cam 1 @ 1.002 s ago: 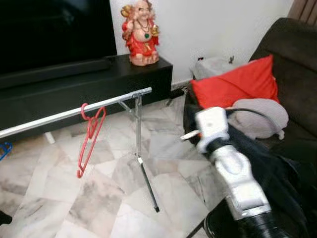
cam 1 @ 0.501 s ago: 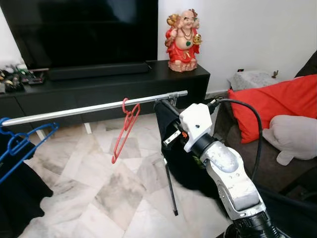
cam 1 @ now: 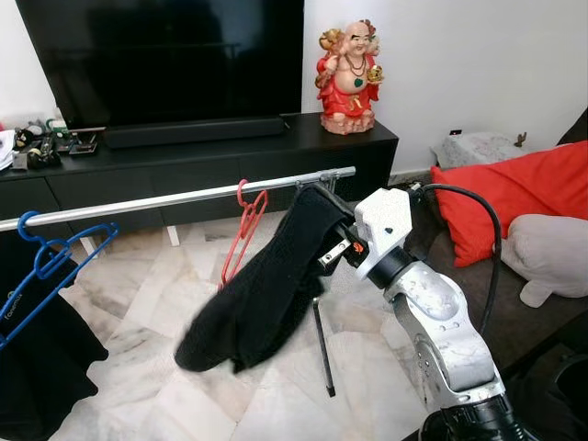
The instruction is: Hang hanger
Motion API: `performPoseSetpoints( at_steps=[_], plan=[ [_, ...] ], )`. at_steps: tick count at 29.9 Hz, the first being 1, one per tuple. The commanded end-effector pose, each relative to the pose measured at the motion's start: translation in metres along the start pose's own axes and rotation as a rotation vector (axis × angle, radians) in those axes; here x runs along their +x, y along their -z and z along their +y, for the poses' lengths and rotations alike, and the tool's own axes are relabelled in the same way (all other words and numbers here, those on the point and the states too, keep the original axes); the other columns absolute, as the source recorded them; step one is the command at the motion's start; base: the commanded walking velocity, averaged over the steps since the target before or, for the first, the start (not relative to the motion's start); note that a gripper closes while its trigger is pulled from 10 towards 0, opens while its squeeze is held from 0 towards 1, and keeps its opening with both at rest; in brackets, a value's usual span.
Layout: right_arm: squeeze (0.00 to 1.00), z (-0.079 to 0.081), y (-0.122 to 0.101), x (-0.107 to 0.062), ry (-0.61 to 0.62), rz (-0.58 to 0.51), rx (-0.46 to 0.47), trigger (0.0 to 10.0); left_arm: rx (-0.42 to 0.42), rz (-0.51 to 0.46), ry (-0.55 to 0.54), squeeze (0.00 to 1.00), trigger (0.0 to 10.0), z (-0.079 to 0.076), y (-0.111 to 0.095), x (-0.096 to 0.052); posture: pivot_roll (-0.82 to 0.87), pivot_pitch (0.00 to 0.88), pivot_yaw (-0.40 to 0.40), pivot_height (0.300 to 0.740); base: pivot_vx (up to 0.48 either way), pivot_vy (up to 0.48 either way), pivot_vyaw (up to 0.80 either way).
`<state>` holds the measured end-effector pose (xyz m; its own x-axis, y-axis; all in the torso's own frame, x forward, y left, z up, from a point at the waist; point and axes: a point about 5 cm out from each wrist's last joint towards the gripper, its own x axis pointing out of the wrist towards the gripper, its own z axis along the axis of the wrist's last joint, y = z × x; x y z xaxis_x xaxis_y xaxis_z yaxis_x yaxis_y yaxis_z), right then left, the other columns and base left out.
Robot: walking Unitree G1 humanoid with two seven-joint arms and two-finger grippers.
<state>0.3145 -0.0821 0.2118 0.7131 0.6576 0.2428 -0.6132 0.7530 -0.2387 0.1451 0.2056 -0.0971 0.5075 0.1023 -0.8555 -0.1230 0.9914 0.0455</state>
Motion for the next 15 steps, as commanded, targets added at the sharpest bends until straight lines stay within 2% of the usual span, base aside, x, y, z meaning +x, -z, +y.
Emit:
performPoseSetpoints(
  at_steps=[1,2,3,5,7,15],
  plan=[
    [0.0,-0.006,0.016,-0.005,0.069,0.059,0.035,10.0,-0.007,0.005,-0.002,0.0,10.0,0.002,0.001,0.0,0.09,0.0,0.019,0.74,0.0,0.0,0.0],
    [0.0,-0.006,0.016,-0.005,0.069,0.059,0.035,10.0,-0.007,0.005,-0.002,0.0,10.0,0.002,0.001,0.0,0.09,0.0,0.019,0.74,0.0,0.0,0.0],
    [0.0,-0.009,0.037,-0.012,0.117,0.147,0.055,10.0,-0.008,0.005,-0.001,0.0,10.0,0.002,0.0,0.0,0.09,0.0,0.019,0.74,0.0,0.0,0.0],
    [0.0,-0.009,0.055,-0.019,0.148,0.228,0.053,10.0,-0.006,0.005,-0.002,0.0,10.0,0.002,0.0,0.0,0.09,0.0,0.019,0.74,0.0,0.0,0.0],
    [0.0,-0.005,0.071,-0.027,0.179,0.279,0.1,10.0,-0.007,0.005,-0.004,0.0,10.0,0.002,0.001,0.0,0.09,0.0,0.017,0.74,0.0,0.0,0.0],
    [0.0,-0.003,0.092,-0.036,0.25,0.359,0.146,10.0,-0.01,0.005,-0.007,0.0,10.0,0.002,0.001,0.0,0.1,0.0,0.017,0.74,0.0,0.0,0.0]
  ],
)
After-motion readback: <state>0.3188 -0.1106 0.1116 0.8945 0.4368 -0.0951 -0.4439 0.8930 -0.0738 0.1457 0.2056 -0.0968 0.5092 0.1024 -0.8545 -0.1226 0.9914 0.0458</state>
